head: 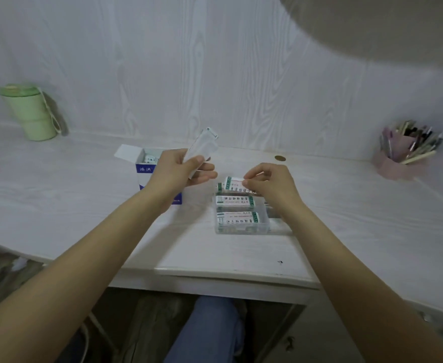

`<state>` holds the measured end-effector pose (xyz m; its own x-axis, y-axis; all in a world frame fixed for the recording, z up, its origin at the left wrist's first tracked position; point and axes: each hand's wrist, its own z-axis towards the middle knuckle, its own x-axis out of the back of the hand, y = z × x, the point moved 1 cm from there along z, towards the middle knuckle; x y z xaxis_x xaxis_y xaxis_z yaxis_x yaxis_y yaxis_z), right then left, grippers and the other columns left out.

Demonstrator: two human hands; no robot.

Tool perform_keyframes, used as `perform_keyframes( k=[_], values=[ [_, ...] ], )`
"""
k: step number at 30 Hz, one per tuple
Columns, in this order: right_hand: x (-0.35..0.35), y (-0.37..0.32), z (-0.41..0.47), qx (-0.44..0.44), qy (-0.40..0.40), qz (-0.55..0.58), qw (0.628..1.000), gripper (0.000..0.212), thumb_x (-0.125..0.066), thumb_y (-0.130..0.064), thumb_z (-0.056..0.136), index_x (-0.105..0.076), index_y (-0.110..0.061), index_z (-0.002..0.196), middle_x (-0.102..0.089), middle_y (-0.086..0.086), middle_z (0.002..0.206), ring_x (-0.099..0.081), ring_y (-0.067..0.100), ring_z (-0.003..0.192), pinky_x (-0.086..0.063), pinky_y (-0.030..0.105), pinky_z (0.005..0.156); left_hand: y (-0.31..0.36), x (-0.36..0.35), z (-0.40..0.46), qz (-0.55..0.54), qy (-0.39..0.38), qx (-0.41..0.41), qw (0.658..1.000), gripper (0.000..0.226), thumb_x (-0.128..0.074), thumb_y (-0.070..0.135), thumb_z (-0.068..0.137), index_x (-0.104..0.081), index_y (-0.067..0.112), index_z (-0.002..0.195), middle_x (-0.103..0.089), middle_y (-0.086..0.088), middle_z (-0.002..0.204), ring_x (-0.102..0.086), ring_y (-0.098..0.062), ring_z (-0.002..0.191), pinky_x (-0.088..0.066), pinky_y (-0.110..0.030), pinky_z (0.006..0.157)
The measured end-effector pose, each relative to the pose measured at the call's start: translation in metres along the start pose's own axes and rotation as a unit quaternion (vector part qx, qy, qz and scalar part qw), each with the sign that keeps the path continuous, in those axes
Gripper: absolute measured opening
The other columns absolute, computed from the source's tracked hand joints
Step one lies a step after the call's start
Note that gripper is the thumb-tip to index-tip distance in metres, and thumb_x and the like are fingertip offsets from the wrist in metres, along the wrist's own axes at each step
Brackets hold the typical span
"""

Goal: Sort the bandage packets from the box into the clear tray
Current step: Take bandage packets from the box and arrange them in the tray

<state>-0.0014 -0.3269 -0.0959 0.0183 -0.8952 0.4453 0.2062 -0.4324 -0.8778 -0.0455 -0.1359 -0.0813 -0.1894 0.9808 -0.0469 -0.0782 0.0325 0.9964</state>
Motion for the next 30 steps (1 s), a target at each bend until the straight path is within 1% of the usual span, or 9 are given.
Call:
perform_keyframes(
  k=[3, 5, 8, 11, 16, 19, 22, 26, 30],
  values=[
    [-0.010, 0.001, 0.000, 0.017, -0.042, -0.103, 0.994, 0.012, -0.075, -0.007, 0.077, -0.067, -0.015, 0.072, -0.062, -0.004, 0.064, -0.058, 0.002, 0.062, -0.043, 0.008, 0.055, -0.001, 0.003, 0.001, 0.015, -0.001, 0.001, 1.000, 0.014, -0.048, 0.009, 0.098, -0.060, 0.002, 0.103, -0.069, -0.016, 0.095, -0.072, -0.018, 0.078, -0.057, -0.019, 0.065],
    [-0.017, 0.001, 0.001, 0.032, -0.065, -0.158, 0.985, 0.010, -0.075, -0.007, 0.077, -0.068, -0.013, 0.074, -0.062, -0.002, 0.067, -0.057, 0.004, 0.061, -0.046, 0.016, 0.057, -0.005, 0.006, 0.002, 0.022, 0.002, 0.006, 1.000, 0.017, -0.048, 0.009, 0.098, -0.058, 0.000, 0.108, -0.069, -0.016, 0.096, -0.072, -0.020, 0.079, -0.057, -0.019, 0.066],
    [-0.026, 0.000, 0.001, 0.039, -0.073, -0.230, 0.970, 0.008, -0.075, -0.011, 0.078, -0.067, -0.016, 0.077, -0.065, -0.001, 0.081, -0.062, 0.015, 0.074, -0.054, 0.034, 0.069, -0.007, 0.007, 0.002, 0.022, -0.005, 0.010, 1.000, 0.018, -0.048, 0.009, 0.098, -0.059, -0.001, 0.107, -0.069, -0.016, 0.094, -0.072, -0.021, 0.080, -0.058, -0.021, 0.068],
    [-0.028, -0.002, 0.001, 0.047, -0.084, -0.281, 0.955, 0.006, -0.075, -0.018, 0.080, -0.070, -0.017, 0.082, -0.064, -0.004, 0.084, -0.062, 0.017, 0.079, -0.054, 0.035, 0.075, -0.006, 0.007, 0.001, 0.021, -0.018, 0.014, 1.000, 0.014, -0.048, 0.009, 0.098, -0.060, 0.002, 0.102, -0.069, -0.015, 0.093, -0.072, -0.020, 0.079, -0.058, -0.020, 0.068],
    [-0.030, 0.000, 0.004, 0.035, -0.101, -0.295, 0.950, 0.008, -0.076, -0.023, 0.078, -0.071, -0.017, 0.081, -0.062, -0.005, 0.074, -0.064, 0.017, 0.082, -0.053, 0.036, 0.079, -0.006, 0.006, -0.002, 0.019, -0.046, 0.017, 0.999, 0.015, -0.050, 0.007, 0.097, -0.058, -0.002, 0.107, -0.069, -0.018, 0.097, -0.072, -0.024, 0.084, -0.059, -0.024, 0.072],
    [-0.024, -0.001, 0.004, 0.040, -0.076, -0.228, 0.970, 0.014, -0.071, -0.026, 0.083, -0.073, -0.016, 0.093, -0.065, -0.005, 0.082, -0.060, 0.011, 0.080, -0.050, 0.028, 0.075, -0.006, 0.005, -0.004, 0.002, -0.061, 0.026, 0.998, 0.014, -0.052, 0.004, 0.095, -0.057, -0.002, 0.107, -0.070, -0.018, 0.094, -0.072, -0.024, 0.081, -0.059, -0.025, 0.072],
    [-0.014, -0.015, 0.000, 0.058, -0.031, -0.026, 0.997, 0.009, -0.068, -0.032, 0.085, -0.071, -0.024, 0.089, -0.068, -0.008, 0.085, -0.061, 0.005, 0.078, -0.044, 0.016, 0.070, -0.006, 0.004, -0.006, -0.013, -0.073, 0.035, 0.997, 0.016, -0.055, 0.003, 0.093, -0.058, -0.002, 0.108, -0.072, -0.017, 0.091, -0.072, -0.025, 0.080, -0.059, -0.026, 0.072],
    [-0.013, -0.030, -0.005, 0.033, -0.079, 0.102, 0.991, 0.008, -0.073, -0.022, 0.082, -0.069, -0.018, 0.087, -0.068, -0.005, 0.070, -0.062, 0.006, 0.059, -0.043, 0.015, 0.050, -0.005, -0.004, -0.011, -0.002, -0.133, 0.032, 0.991, 0.021, -0.057, 0.004, 0.092, -0.061, 0.002, 0.112, -0.074, -0.014, 0.088, -0.073, -0.022, 0.078, -0.057, -0.019, 0.064],
    [-0.016, -0.029, -0.005, 0.012, -0.070, 0.167, 0.983, 0.006, -0.074, -0.008, 0.080, -0.069, -0.010, 0.077, -0.062, -0.003, 0.054, -0.056, 0.004, 0.049, -0.043, 0.017, 0.049, -0.007, -0.008, -0.011, -0.043, -0.150, 0.034, 0.987, 0.030, -0.046, 0.019, 0.099, -0.058, -0.001, 0.117, -0.071, -0.020, 0.098, -0.071, -0.028, 0.091, -0.057, -0.026, 0.080]
  ],
)
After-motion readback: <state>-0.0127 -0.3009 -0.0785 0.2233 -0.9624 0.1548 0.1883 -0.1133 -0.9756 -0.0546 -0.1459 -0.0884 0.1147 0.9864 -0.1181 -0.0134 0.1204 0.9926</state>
